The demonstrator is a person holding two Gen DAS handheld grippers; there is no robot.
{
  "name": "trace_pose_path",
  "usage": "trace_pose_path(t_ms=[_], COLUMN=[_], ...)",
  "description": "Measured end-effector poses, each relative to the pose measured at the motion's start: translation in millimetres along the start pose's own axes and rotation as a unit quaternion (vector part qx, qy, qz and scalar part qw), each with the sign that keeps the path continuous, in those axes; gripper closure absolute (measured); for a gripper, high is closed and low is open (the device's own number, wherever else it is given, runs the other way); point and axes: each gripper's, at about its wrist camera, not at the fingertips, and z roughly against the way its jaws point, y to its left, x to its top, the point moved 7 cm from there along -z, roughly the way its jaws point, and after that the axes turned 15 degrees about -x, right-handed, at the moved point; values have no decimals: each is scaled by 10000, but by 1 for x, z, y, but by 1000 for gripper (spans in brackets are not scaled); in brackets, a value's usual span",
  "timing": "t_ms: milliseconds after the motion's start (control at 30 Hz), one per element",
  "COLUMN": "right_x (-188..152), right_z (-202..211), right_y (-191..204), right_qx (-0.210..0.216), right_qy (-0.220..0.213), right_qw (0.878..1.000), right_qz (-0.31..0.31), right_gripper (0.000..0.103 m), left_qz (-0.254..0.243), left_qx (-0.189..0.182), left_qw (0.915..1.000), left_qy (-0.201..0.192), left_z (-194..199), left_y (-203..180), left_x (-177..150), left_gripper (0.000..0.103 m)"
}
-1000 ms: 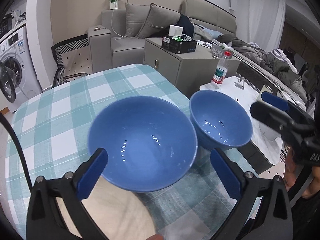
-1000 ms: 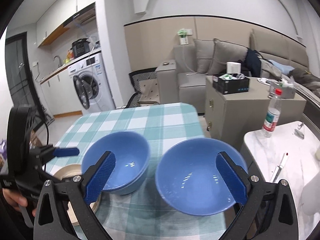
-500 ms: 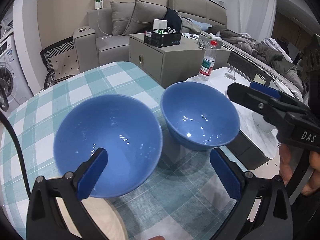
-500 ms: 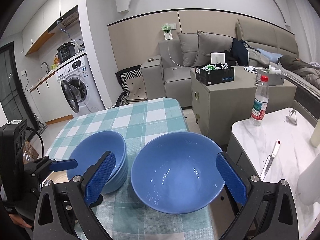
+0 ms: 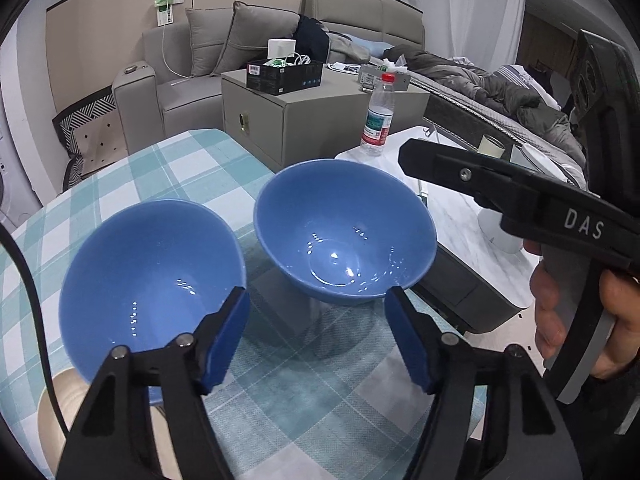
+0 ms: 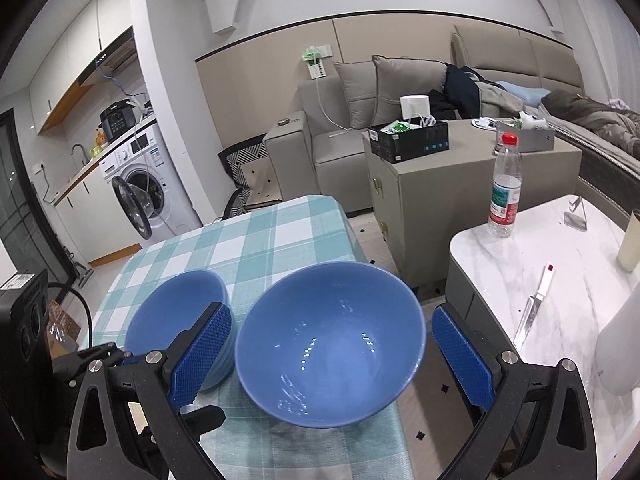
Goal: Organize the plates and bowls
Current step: 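Raise both open tools and move them over the remaining blue bowls, then close the left tool on a blue bowl rim while the right tool closes on another bowl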
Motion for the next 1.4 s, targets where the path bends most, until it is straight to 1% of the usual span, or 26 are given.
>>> trace_pose_path(t_ms=[33, 67, 167, 400, 533, 667, 833, 1033, 1067, 1133, 1167, 1200, 1233, 1300, 1400], right_x=[0, 0, -1, -3, -8, -10, -16, -20, -21, -23, -24, -25, -26, -28, -32], right_z=[-1, -3, -6, -13, -23, -33, -46, -54, -57, -63, -67, -70, -73, -77, -82], right_y=[-1, -3, -7, -15, -23, -34, -49, -60, -63, -66, -67, -67, -66, -65, -62], right_qx=[-9, -24, -76, -141, -366, -465, -821, -950, -993, -952, -901, -890, -903, -862, -805], right_qy=[15, 31, 69, 134, 251, 332, 475, 523, 561, 644, 697, 745, 766, 805, 848], right_qw=[10000, 10000, 9999, 9998, 9989, 9981, 9951, 9937, 9929, 9923, 9922, 9920, 9918, 9920, 9923], right_qz=[-23, -41, -70, -106, -139, -237, -266, -289, -345, -461, -499, -497, -471, -458, -403], right_gripper=[1, 1, 1, 1, 1, 1, 1, 1, 3, 11, 18, 22, 23, 31, 32], left_qz=[8, 7, 78, 400, 536, 644, 742, 797, 808, 835, 850, 843, 828, 836, 919], left_qx=[-40, -74, -156, -107, -20, 26, 44, 141, 156, 160, 160, 170, 192, 220, 233], left_qw=[10000, 10000, 9998, 9991, 9985, 9979, 9972, 9967, 9966, 9964, 9962, 9963, 9964, 9963, 9955], left_qy=[22, 44, 102, 116, 94, 66, 59, 22, 30, 17, 11, 10, 20, 34, 82], left_z=[-2, -4, -11, -22, -28, -32, -39, -45, -45, -46, -46, -46, -46, -48, -50], left_y=[-2, -4, -9, -6, -4, 0, 3, 7, 8, 9, 9, 9, 9, 11, 14], left_x=[0, 0, 0, 1, 3, 5, 7, 9, 9, 10, 10, 10, 10, 9, 8], left_gripper=[42, 43, 43, 43, 43, 43, 43, 43, 43, 43, 43, 43, 43, 43, 43])
